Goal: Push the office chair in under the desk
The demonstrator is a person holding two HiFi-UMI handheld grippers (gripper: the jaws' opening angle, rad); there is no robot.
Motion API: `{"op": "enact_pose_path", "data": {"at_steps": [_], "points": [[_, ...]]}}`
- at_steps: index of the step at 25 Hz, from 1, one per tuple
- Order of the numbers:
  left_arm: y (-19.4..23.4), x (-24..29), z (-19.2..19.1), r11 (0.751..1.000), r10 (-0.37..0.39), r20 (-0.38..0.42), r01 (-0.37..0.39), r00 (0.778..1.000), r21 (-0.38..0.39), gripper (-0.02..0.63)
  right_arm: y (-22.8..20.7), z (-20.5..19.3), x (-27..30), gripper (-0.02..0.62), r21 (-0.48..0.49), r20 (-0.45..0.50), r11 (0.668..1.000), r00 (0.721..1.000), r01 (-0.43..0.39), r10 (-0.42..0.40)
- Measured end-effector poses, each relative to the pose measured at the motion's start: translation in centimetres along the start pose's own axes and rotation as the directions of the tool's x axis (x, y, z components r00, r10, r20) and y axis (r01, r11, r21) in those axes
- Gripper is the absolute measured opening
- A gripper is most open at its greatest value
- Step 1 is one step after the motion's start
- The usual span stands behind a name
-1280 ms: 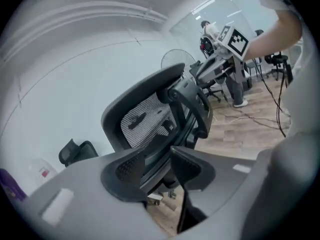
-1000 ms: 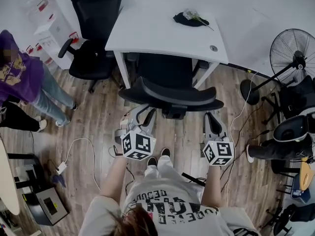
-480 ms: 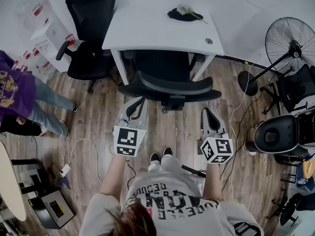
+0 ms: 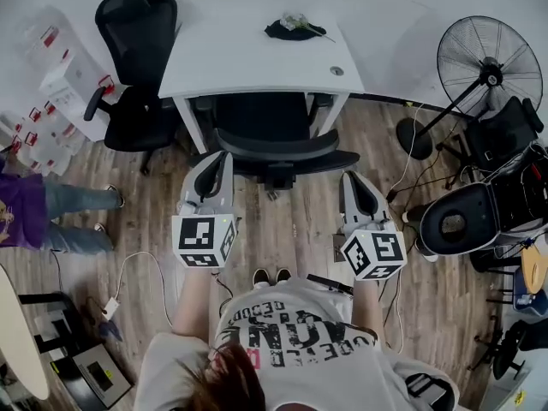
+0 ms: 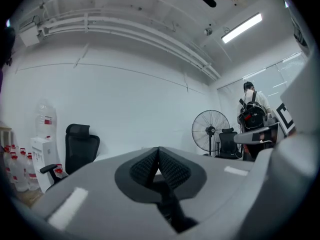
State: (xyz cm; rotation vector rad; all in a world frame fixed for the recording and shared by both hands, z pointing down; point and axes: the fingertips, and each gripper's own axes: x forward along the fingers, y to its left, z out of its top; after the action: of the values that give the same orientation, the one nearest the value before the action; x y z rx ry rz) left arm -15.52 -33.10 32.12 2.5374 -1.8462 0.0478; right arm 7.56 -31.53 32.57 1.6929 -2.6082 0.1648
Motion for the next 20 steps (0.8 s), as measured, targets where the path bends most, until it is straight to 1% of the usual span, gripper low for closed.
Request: {"op": "enact_pose_path", "data": {"at_steps": [3,6,9,12,14,17,20], "points": [[-0.2,-0.2,2.5,1.000,0.026,0.047,-0.026,0.999,-0.014,0.012,-0.3,2.0,-0.3,0.028,0.025,0.016,1.000,1.000,-0.015,0.015],[-0.9,-0.3,4.5,0.999,0.036,0.082,-0.034,0.996,-0.029,0.012,-0.8,3.9,-0.5,0.028,0.033,0.033,0.999,0.999,-0.032,0.030],[-1.8,-0.5,5.5,0.999,0.041,0.090,-0.041,0.995,-0.007,0.012,-1.1,5.5,-0.8,0.028,0.039,0.047,0.998,0.998,-0.046,0.044],[-2.8,-1.0,6.1,0.999,0.042,0.092,-0.043,0.995,0.013,0.012,-0.7,6.5,-1.3,0.028,0.055,0.065,0.995,0.995,-0.081,0.077],[-3.2,-1.4,6.5,0.999,0.046,0.097,-0.047,0.994,0.016,0.012,-0.6,7.0,-1.4,0.028,0.041,0.073,0.995,0.993,-0.093,0.090],[-2.9,-1.7,7.3,0.997,0.067,0.107,-0.069,0.992,0.017,0.012,-0.3,7.8,-0.9,0.028,-0.006,0.082,0.995,0.992,-0.099,0.099],[-2.8,-2.3,7.5,0.997,0.078,0.108,-0.078,0.991,-0.008,0.012,0.7,8.1,-0.7,0.028,-0.027,0.080,0.991,0.988,-0.132,0.133]]}}
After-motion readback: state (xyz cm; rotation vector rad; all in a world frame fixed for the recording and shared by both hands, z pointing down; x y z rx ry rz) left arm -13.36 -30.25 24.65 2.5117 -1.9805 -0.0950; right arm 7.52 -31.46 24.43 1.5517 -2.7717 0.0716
